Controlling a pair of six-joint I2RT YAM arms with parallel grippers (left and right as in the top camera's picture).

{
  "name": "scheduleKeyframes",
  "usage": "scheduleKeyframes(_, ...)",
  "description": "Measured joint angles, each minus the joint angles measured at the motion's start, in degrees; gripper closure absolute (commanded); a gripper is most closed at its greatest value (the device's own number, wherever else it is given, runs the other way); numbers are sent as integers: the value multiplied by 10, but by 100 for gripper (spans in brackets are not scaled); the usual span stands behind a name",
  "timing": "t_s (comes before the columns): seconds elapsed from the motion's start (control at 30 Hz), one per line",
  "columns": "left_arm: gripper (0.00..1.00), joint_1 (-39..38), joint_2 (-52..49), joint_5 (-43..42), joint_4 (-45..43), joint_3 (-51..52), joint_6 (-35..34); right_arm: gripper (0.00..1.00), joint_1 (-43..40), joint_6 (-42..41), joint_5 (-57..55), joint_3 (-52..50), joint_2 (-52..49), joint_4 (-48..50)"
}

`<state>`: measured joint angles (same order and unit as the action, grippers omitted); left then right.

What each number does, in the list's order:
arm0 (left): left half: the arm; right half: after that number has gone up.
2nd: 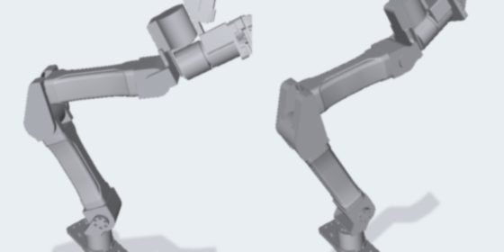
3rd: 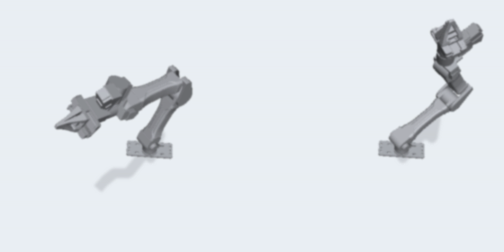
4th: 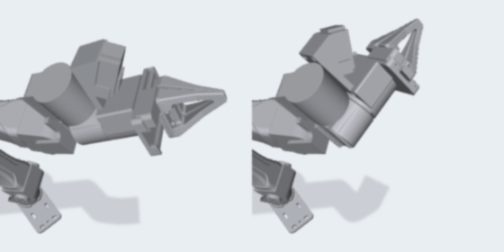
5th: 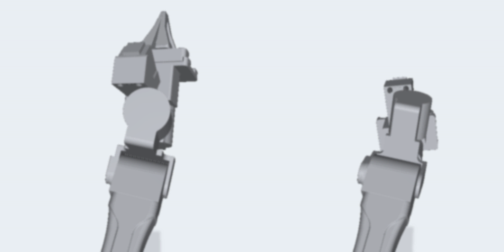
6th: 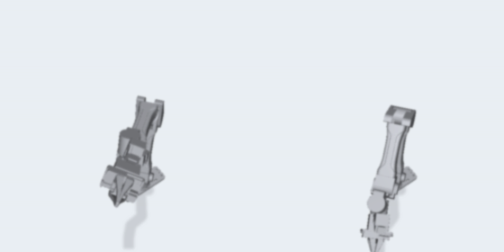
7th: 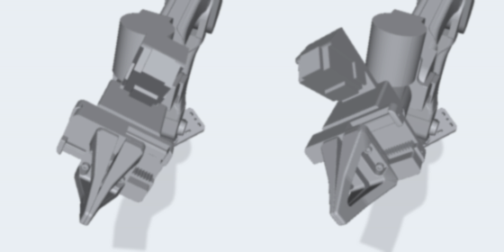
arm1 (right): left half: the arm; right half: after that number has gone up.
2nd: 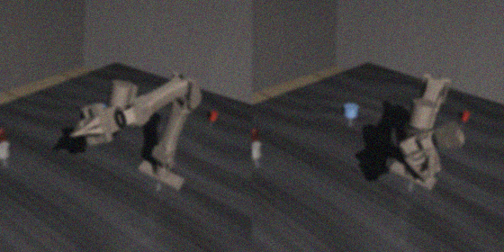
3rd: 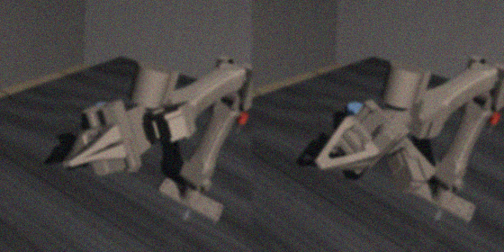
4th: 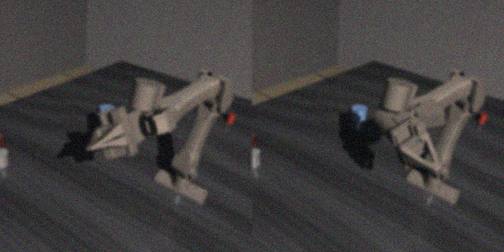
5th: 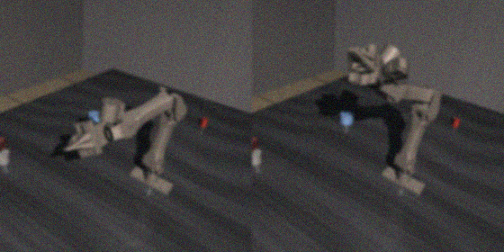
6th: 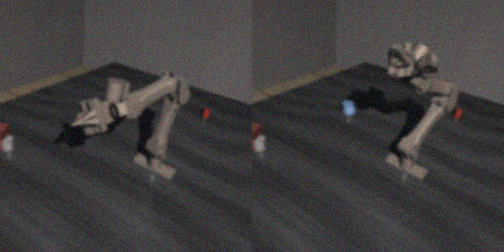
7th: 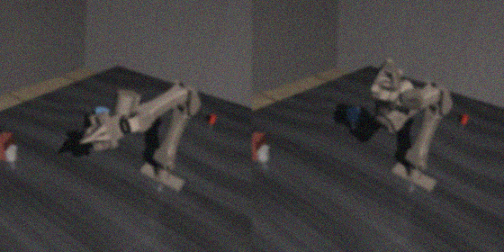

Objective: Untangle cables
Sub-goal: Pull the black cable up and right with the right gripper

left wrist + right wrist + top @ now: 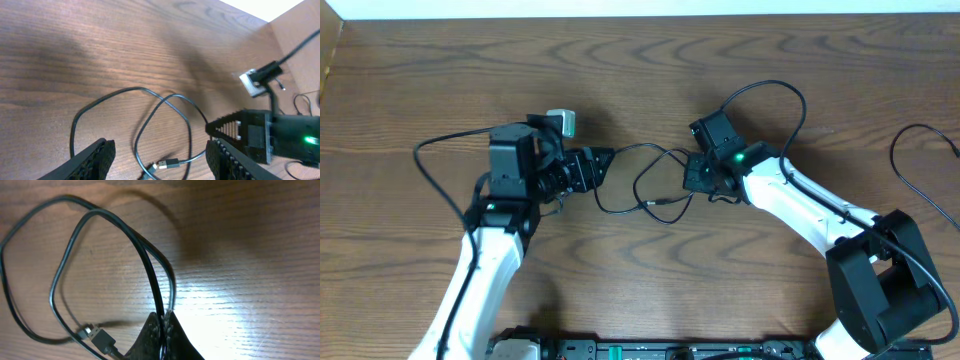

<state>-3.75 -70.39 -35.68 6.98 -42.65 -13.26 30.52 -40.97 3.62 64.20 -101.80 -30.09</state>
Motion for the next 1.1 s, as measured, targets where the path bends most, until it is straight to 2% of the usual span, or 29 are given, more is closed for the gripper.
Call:
scheduleKeyframes(0.2, 36, 0, 30, 7, 44, 0, 2, 99, -7, 77, 0, 82, 0, -76)
scheduleKeyframes(0.43, 36, 0, 31, 14, 67, 0, 6, 99, -50, 222, 0, 321, 1, -254)
scheduleKeyframes(0.6, 36, 0, 31, 15, 68, 0, 10, 99, -108, 292, 3, 471, 2, -350)
scheduleKeyframes(0.9, 36, 0, 31, 15, 75, 0, 11, 99, -229, 328, 11, 690, 3, -439)
scheduleKeyframes(1.1, 36, 0, 31, 15, 76, 0, 11, 99, -277, 332, 36, 775, 8, -449)
